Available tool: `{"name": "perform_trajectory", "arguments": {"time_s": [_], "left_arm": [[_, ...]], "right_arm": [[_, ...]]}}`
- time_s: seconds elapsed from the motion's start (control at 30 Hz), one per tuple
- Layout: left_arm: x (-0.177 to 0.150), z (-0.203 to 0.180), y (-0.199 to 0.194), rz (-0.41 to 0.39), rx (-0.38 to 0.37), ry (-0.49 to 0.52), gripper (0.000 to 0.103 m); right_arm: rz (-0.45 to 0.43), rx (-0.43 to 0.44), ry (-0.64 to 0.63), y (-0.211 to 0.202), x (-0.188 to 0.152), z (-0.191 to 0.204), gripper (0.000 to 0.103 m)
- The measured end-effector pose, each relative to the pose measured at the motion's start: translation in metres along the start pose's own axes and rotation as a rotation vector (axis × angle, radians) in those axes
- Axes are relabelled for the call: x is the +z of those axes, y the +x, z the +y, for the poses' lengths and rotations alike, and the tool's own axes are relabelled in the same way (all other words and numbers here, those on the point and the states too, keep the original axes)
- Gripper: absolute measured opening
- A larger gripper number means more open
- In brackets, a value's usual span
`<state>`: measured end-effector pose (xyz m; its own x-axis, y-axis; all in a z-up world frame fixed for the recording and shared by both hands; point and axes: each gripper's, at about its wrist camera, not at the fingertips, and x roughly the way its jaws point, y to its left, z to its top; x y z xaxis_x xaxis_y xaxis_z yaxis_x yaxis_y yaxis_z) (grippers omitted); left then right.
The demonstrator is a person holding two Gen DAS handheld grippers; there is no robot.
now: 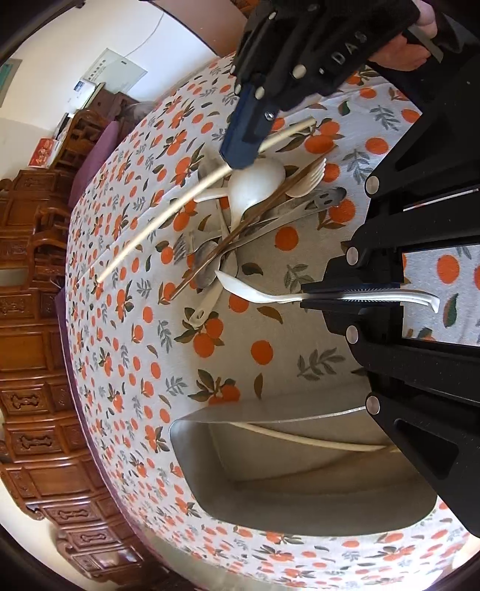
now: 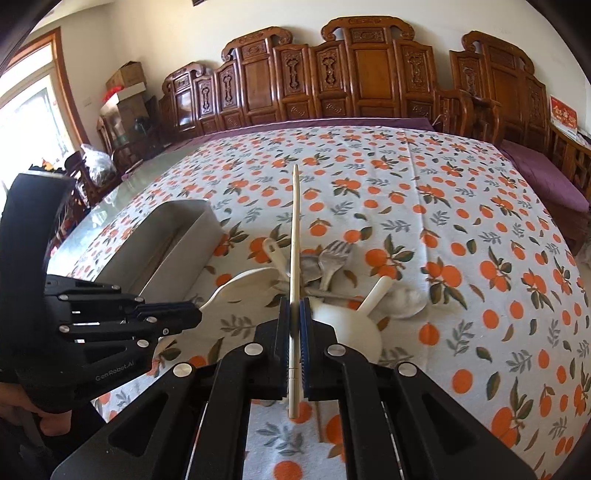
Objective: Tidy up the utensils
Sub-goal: 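Grasp a wooden spoon with the left tool while the right tool holds its chopstick, then place the wooden spoon in the tray with the left tool while the right tool carries its chopstick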
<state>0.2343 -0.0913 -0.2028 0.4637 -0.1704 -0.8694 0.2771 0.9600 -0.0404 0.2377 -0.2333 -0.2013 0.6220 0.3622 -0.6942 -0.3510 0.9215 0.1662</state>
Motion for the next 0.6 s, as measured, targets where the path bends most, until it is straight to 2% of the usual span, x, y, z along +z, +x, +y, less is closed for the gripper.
{"name": "perform_trajectory", "arguments": {"time_s": [0.4, 0.6], "left_arm": [[0.002, 0.024, -0.043, -0.101, -0.013, -0.053, 0.002], [0.001, 0.041, -0.061, -0.147, 0.012, -0.081, 0.002]], "right_arm": [[0.007, 0.017, -0.013, 0.002, -0.002, 0.009, 0.006], [0.001, 0.045, -0.035, 0.0, -0.001, 0.019, 0.006]]}}
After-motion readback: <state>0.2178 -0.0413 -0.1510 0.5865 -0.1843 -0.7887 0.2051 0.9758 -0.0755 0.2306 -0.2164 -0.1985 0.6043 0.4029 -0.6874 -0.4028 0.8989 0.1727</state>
